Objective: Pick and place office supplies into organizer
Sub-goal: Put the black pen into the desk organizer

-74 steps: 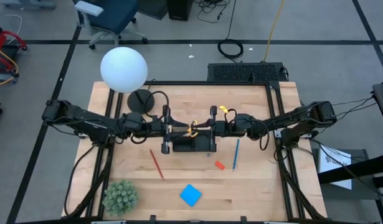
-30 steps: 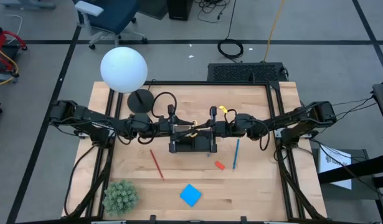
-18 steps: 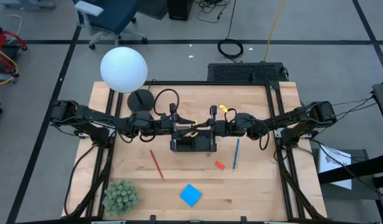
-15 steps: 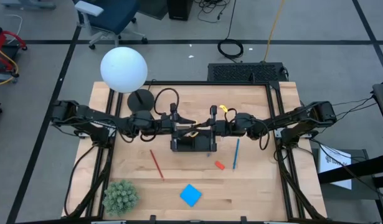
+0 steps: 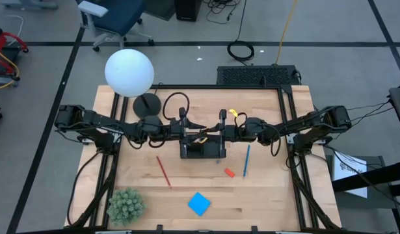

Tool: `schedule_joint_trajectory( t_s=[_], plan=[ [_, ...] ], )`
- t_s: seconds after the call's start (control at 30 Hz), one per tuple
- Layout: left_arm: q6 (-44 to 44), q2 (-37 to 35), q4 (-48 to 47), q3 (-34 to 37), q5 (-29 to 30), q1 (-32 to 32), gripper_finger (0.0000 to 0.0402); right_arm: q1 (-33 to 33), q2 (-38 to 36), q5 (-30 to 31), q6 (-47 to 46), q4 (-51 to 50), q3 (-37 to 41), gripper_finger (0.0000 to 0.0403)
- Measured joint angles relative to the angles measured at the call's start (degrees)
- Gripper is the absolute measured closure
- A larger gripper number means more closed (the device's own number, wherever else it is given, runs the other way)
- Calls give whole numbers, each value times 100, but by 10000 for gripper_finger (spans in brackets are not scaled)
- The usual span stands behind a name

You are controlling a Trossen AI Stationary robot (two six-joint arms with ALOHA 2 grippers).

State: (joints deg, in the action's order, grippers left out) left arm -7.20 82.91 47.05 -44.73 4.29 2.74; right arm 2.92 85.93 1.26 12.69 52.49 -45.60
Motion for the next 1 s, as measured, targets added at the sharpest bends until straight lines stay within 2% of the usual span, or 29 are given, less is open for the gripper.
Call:
schedule_joint_trajectory(
  t_s=[0.17, 0.37, 0.73, 1.0],
  plan=[
    [-132, 0, 0, 0, -1, 0, 303, 0, 0, 3, 0, -4, 0, 387],
    [-281, 0, 11, 2, -50, 0, 386, -56, -4, -106, -62, -35, 0, 387],
    [-724, 0, 11, 7, -105, 44, 395, -104, -11, -178, -105, -145, -1, 386],
    [-750, -67, -63, 7, -99, 74, 396, -105, 4, -163, -292, -193, -9, 348]
  ],
)
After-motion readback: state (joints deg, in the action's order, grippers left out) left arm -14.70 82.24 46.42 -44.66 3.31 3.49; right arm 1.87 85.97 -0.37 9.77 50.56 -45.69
